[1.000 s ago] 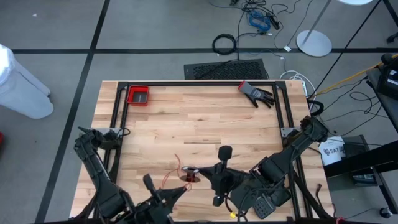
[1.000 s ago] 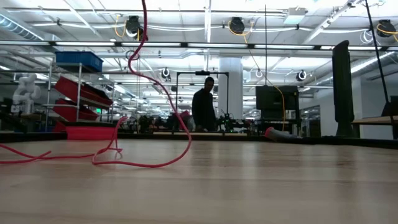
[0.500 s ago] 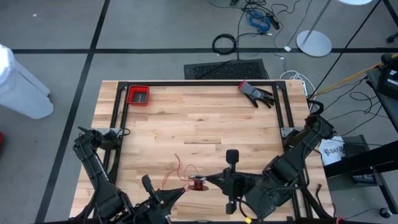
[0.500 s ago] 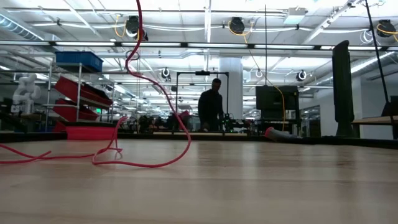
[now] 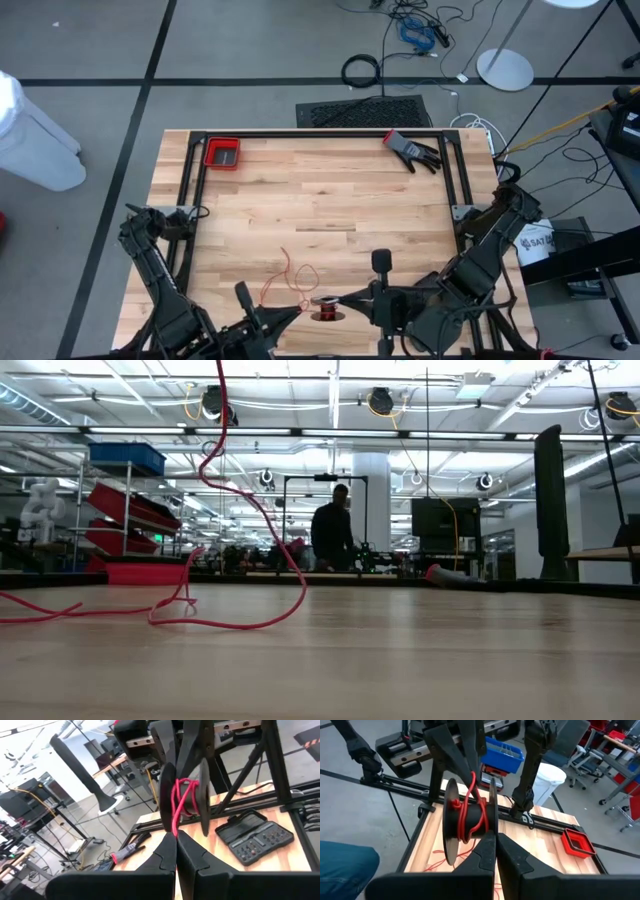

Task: Coil cords
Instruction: Coil the red wire onto the spool

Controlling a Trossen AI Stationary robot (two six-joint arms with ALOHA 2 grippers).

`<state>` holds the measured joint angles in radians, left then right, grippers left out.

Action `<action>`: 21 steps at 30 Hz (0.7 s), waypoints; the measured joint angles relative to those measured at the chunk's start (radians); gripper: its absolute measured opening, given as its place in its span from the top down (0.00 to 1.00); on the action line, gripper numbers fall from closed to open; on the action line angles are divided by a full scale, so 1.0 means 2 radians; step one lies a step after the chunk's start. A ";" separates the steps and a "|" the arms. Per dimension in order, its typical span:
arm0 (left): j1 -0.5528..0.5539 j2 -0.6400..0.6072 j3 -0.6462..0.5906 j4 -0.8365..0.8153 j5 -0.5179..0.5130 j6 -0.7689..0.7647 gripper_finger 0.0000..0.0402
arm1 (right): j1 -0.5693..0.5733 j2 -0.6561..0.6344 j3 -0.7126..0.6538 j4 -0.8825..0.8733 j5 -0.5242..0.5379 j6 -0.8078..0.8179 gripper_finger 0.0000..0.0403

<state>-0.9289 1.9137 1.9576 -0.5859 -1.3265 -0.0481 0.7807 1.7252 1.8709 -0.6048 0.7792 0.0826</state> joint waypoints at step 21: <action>0.016 0.000 -0.024 0.000 0.022 -0.013 0.71 | 0.000 -0.002 0.000 0.002 0.000 0.004 1.00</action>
<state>-0.8974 1.9137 1.9087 -0.5850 -1.2831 -0.0732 0.7811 1.7222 1.8713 -0.6018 0.7788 0.0914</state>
